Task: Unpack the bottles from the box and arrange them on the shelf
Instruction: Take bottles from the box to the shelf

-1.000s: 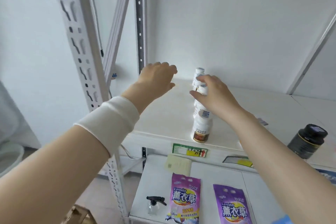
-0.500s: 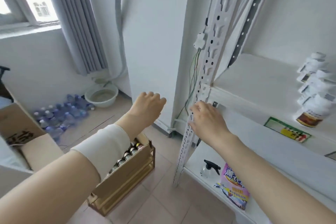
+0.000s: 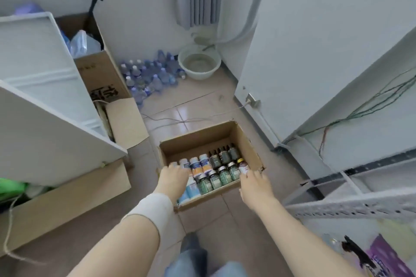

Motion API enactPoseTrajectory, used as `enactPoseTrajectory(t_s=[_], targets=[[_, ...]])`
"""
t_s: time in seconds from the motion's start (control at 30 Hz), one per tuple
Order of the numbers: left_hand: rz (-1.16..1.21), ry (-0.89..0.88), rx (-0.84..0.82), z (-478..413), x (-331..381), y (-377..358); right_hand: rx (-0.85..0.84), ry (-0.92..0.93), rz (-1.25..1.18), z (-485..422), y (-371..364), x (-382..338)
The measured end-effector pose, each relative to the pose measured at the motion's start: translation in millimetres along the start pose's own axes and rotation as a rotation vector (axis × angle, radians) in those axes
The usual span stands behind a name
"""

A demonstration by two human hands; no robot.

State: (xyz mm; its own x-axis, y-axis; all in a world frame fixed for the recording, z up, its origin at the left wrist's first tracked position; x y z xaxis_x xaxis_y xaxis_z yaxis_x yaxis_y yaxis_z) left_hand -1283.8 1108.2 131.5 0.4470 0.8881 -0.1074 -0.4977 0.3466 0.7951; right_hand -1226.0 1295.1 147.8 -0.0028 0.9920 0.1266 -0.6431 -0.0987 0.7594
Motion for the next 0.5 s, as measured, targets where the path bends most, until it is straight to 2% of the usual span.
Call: enactPoseTrajectory(t_s=[0.2, 0.5], targets=[[0.218, 0.032, -0.212, -58.2, 5.4, -46.9, -0.159, 0.076, 0.002, -66.2, -37.2, -2.8], [0.565, 0.136, -0.325, -182.0, 31.8, -89.6, -0.251, 0.167, -0.095, -219.1, -59.3, 24.2]])
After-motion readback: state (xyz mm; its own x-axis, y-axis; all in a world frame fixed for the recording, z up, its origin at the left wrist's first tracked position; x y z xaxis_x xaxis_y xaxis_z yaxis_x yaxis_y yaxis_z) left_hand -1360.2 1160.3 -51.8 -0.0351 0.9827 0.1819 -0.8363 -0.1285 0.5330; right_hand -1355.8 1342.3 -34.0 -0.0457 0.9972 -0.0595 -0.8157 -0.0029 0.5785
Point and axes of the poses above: each hand's wrist, its own z-axis away from the middle knuckle, its own y-axis out of the back of the hand, x = y × z, the point moved 6 cm from there along -z, towards the middle knuckle, and after that the axes turned 4 degrees about -x, right-handed, at the moved point
